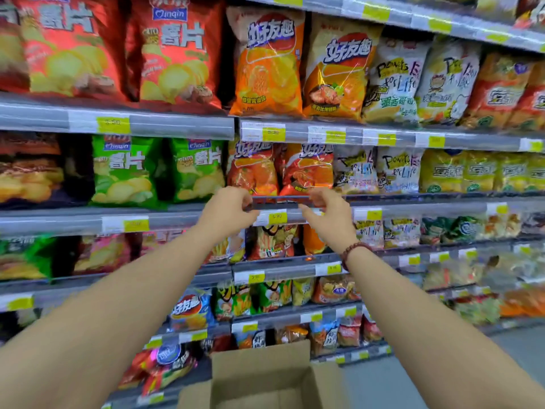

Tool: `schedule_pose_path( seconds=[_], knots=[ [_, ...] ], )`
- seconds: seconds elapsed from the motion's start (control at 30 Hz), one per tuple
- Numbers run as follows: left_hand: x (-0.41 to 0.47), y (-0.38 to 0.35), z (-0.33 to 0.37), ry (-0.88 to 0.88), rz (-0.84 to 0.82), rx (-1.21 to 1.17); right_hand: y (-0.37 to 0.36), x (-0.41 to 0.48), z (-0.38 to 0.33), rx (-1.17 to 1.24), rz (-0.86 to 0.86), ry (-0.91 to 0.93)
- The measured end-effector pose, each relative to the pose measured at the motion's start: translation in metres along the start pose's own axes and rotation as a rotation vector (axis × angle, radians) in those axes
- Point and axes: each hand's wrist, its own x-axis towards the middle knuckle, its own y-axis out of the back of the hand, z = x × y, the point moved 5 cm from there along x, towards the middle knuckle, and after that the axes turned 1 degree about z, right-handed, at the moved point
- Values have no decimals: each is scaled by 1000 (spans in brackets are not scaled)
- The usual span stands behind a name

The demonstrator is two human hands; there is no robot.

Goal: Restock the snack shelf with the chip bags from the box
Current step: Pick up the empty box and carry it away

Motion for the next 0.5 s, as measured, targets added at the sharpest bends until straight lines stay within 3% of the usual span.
schedule_pose_path(
  seconds=[0.33, 0.5],
  knots=[
    [-60, -68, -91, 262, -130, 63, -62, -67, 86, -20, -227, -179],
    [-100, -125, -131, 479, -213, 98, -94, -97, 161, -36, -372, -280]
  ],
)
